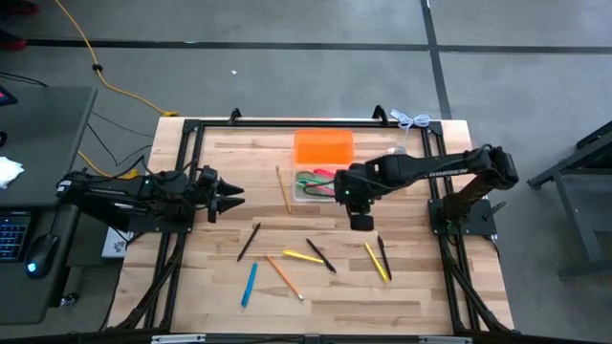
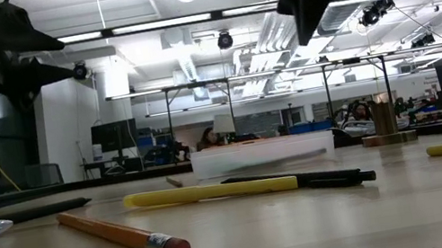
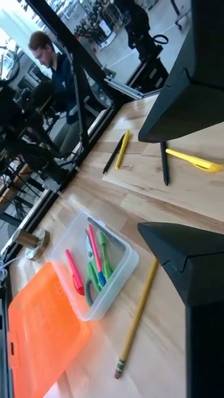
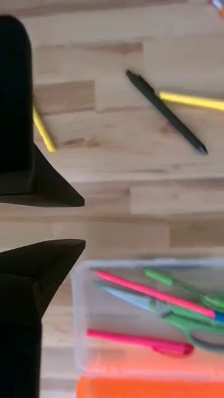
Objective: Pick & place school supplies into a supply box
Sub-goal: Put the right yellow highlighter into the supply box
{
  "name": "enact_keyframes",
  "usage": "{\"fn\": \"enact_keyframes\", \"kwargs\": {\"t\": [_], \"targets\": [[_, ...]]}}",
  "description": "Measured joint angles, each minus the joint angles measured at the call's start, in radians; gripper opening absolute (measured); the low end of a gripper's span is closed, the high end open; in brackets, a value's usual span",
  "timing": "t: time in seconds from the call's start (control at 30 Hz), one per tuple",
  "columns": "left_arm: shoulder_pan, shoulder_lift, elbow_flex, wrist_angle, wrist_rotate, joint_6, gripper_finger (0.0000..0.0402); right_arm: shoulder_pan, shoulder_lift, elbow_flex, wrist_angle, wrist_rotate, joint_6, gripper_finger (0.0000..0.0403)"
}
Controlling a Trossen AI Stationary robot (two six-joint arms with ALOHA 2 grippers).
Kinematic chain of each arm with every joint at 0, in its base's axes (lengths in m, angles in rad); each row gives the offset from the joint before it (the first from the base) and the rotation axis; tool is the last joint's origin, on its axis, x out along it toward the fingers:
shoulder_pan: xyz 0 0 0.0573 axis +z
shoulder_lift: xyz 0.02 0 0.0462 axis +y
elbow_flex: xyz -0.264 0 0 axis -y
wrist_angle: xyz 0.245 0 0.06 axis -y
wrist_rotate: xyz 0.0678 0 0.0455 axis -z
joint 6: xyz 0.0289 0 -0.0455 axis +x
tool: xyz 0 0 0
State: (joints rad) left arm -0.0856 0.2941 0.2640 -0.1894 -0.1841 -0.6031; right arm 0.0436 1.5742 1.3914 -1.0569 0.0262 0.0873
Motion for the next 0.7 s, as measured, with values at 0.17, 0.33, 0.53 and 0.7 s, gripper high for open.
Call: {"fn": "enact_keyframes", "kwargs": {"t": [0.17,0.33,0.53,0.7], "targets": [[0.0,0.04,0.0,0.003,0.0,-0.011,0.025,0.066,0.0,0.0,-0.046,0.03,0.054,0.0071],[0.0,0.102,0.0,0.006,0.0,-0.059,0.025,0.148,0.0,0.0,-0.086,0.123,0.102,0.0071],[0.0,0.155,0.0,0.011,0.013,-0.08,0.025,0.221,-0.046,0.0,-0.136,0.215,0.204,0.0071],[0.0,0.165,0.0,0.016,0.013,-0.088,0.025,0.267,-0.124,0.0,-0.162,0.276,0.293,0.0071]]}}
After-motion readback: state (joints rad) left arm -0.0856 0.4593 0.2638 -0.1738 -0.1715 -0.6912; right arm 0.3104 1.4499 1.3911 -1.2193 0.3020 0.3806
